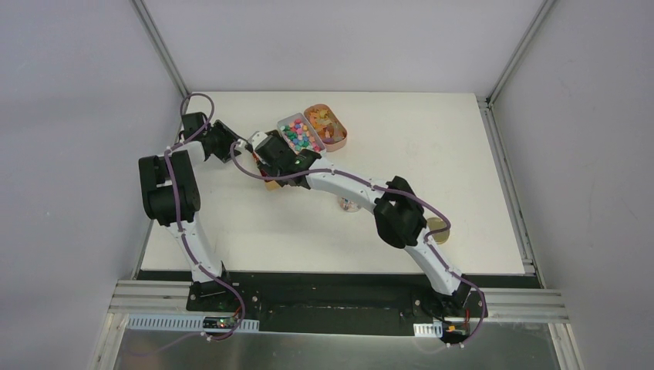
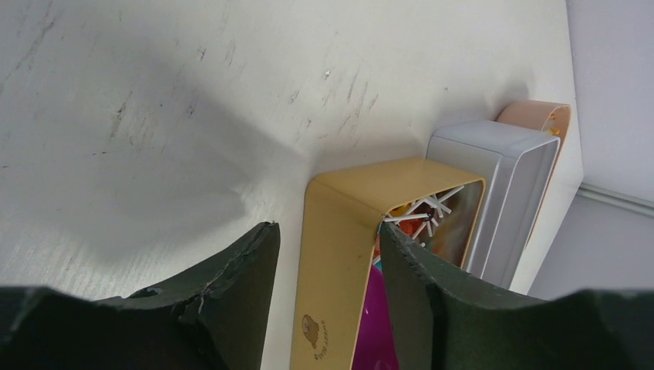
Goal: Pack the candies
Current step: Scoop the fake candies from the storage box.
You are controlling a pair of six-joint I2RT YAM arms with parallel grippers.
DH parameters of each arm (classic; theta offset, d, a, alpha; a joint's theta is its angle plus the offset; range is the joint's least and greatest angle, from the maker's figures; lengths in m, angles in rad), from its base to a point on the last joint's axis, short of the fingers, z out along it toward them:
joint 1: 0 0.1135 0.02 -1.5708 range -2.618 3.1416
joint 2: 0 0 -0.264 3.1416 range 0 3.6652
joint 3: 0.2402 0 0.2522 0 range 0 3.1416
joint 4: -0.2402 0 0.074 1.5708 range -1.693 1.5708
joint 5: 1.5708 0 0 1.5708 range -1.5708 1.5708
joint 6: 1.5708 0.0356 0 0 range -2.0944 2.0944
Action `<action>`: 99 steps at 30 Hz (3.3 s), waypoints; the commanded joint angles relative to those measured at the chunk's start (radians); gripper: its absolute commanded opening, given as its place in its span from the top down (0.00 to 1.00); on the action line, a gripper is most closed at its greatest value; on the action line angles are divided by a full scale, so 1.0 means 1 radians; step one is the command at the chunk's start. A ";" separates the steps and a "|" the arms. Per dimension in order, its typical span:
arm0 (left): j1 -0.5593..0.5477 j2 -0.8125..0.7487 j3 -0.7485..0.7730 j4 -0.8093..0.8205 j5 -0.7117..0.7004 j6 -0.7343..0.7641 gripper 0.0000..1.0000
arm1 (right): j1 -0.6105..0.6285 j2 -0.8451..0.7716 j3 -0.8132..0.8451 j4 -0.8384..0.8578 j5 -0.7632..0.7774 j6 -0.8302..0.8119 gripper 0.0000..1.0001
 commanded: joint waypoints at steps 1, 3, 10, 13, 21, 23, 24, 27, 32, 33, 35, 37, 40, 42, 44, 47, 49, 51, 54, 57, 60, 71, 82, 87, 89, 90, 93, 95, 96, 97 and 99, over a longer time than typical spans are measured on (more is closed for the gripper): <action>0.000 0.009 0.026 0.041 0.031 -0.019 0.49 | 0.003 -0.014 -0.045 0.124 0.001 -0.024 1.00; 0.000 0.009 0.022 0.040 0.030 -0.019 0.50 | 0.002 -0.014 -0.067 0.162 0.015 -0.023 1.00; -0.001 0.011 0.006 0.062 0.030 -0.033 0.51 | 0.003 -0.019 -0.141 0.273 0.049 -0.028 1.00; -0.001 0.009 -0.006 0.073 0.030 -0.042 0.51 | 0.003 -0.030 -0.185 0.328 0.061 -0.031 1.00; -0.002 0.010 -0.026 0.086 0.027 -0.063 0.51 | 0.002 -0.064 -0.308 0.463 0.053 -0.045 1.00; -0.001 0.011 -0.029 0.087 0.027 -0.065 0.51 | 0.000 -0.072 -0.328 0.492 0.047 -0.048 1.00; -0.002 0.012 -0.031 0.088 0.027 -0.066 0.51 | -0.001 -0.074 -0.333 0.505 0.047 -0.047 1.00; -0.002 0.012 -0.034 0.088 0.027 -0.069 0.51 | -0.005 -0.083 -0.358 0.552 0.041 -0.044 1.00; 0.000 0.010 -0.031 0.088 0.025 -0.069 0.50 | -0.012 -0.114 -0.427 0.647 0.038 -0.042 1.00; 0.001 0.010 -0.030 0.088 0.024 -0.069 0.50 | -0.013 -0.119 -0.445 0.670 0.034 -0.041 1.00; 0.000 0.006 -0.028 0.086 0.022 -0.069 0.48 | -0.017 -0.129 -0.471 0.702 0.033 -0.041 1.00; 0.004 0.006 -0.019 0.086 0.025 -0.071 0.47 | -0.023 -0.134 -0.486 0.719 0.033 -0.041 1.00; 0.007 0.004 -0.010 0.084 0.032 -0.071 0.46 | -0.030 -0.130 -0.495 0.733 0.033 -0.041 1.00; 0.007 0.000 -0.009 0.082 0.031 -0.070 0.46 | -0.034 -0.119 -0.484 0.731 0.033 -0.041 1.00; 0.007 0.002 -0.010 0.082 0.030 -0.069 0.46 | -0.034 -0.104 -0.459 0.716 0.012 -0.045 1.00; 0.007 0.012 -0.016 0.082 0.037 -0.072 0.48 | -0.034 -0.073 -0.404 0.656 -0.018 -0.068 1.00; 0.008 0.015 -0.019 0.083 0.039 -0.075 0.48 | -0.034 -0.057 -0.381 0.643 -0.015 -0.075 1.00; 0.007 0.016 -0.020 0.083 0.042 -0.075 0.49 | -0.034 -0.048 -0.375 0.643 -0.015 -0.082 1.00; 0.007 0.013 -0.020 0.085 0.041 -0.075 0.49 | -0.035 -0.044 -0.380 0.645 -0.014 -0.087 1.00; 0.007 0.012 -0.018 0.085 0.044 -0.075 0.49 | -0.036 -0.056 -0.418 0.705 -0.013 -0.077 1.00; 0.009 0.010 -0.006 0.082 0.051 -0.074 0.48 | -0.037 -0.080 -0.472 0.779 -0.018 -0.062 1.00; 0.011 -0.016 0.089 0.054 0.073 -0.071 0.38 | -0.054 -0.129 -0.597 0.927 -0.025 -0.028 1.00; 0.021 -0.089 0.090 0.001 0.057 -0.039 0.37 | -0.069 -0.180 -0.676 1.018 -0.047 -0.020 1.00; 0.021 -0.154 0.034 -0.009 0.033 -0.012 0.41 | -0.072 -0.228 -0.705 1.025 -0.052 -0.021 1.00; 0.022 -0.190 -0.003 -0.009 0.007 0.000 0.42 | -0.073 -0.263 -0.723 1.025 -0.053 -0.030 1.00; 0.022 -0.202 -0.021 -0.009 -0.003 0.006 0.43 | -0.073 -0.278 -0.732 1.025 -0.049 -0.036 1.00; 0.023 -0.225 -0.069 -0.009 -0.020 0.010 0.47 | -0.079 -0.325 -0.757 1.022 -0.045 -0.050 1.00; 0.023 -0.233 -0.099 -0.005 -0.015 0.011 0.50 | -0.081 -0.367 -0.777 1.011 -0.038 -0.059 1.00; 0.022 -0.235 -0.111 -0.004 -0.013 0.011 0.51 | -0.082 -0.388 -0.788 1.004 -0.036 -0.062 1.00; 0.023 -0.235 -0.122 -0.003 -0.012 0.011 0.53 | -0.083 -0.409 -0.802 0.999 -0.038 -0.066 1.00; 0.022 -0.238 -0.146 0.004 -0.009 0.002 0.56 | -0.085 -0.457 -0.835 0.989 -0.037 -0.077 1.00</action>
